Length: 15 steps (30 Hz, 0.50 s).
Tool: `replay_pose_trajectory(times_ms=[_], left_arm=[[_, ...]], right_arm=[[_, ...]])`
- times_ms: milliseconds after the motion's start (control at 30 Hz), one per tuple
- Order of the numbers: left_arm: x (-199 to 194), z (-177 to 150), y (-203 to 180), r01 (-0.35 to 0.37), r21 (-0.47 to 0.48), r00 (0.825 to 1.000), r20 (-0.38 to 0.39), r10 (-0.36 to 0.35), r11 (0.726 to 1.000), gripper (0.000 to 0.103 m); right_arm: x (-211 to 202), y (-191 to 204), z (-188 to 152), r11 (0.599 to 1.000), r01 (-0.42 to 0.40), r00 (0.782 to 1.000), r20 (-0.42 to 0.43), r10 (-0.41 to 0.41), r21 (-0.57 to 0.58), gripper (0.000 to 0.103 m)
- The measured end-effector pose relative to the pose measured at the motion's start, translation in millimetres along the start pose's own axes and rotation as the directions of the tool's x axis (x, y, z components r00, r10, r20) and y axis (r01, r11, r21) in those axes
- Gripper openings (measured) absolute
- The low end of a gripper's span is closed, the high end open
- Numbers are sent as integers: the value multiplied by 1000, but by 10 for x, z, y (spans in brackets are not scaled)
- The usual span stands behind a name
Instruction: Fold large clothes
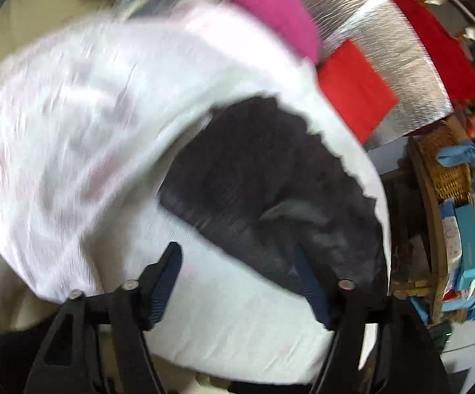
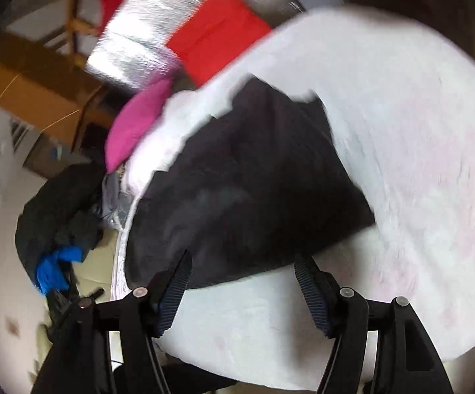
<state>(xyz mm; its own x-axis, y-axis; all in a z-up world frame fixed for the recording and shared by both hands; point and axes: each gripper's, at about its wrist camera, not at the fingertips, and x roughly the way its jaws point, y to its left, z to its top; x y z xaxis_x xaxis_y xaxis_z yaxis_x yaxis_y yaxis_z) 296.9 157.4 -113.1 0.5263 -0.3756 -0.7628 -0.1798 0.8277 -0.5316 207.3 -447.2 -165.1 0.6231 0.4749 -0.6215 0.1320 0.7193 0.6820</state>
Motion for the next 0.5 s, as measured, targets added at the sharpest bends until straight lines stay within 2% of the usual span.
replay_pose_trajectory(times_ms=[67, 100, 167, 300, 400, 500], left_arm=[[-29, 156, -265, -38, 61, 997, 74, 34, 997, 84], [-29, 200, -331, -63, 86, 994, 99, 55, 994, 84], [106, 309, -541, -109, 146, 987, 136, 89, 983, 85], [678, 483, -717, -176, 185, 984, 59, 168, 967, 85], [1150, 509, -740, -207, 200, 976, -23, 216, 958, 85], [1457, 517, -796, -246, 249, 964, -42, 264, 937, 85]], right_arm=[[-80, 193, 177, 999, -8, 998, 54, 11, -50, 72], [-65, 259, 264, 998, -8, 997, 75, 13, -62, 75], [23, 337, 424, 997, 11, 994, 109, -2, -79, 77], [550, 448, 706, 995, 59, 996, 75, -54, -74, 77], [957, 503, 806, 984, 152, 988, 49, -148, -96, 77], [1377, 542, 861, 970, 205, 979, 15, -205, -128, 77]])
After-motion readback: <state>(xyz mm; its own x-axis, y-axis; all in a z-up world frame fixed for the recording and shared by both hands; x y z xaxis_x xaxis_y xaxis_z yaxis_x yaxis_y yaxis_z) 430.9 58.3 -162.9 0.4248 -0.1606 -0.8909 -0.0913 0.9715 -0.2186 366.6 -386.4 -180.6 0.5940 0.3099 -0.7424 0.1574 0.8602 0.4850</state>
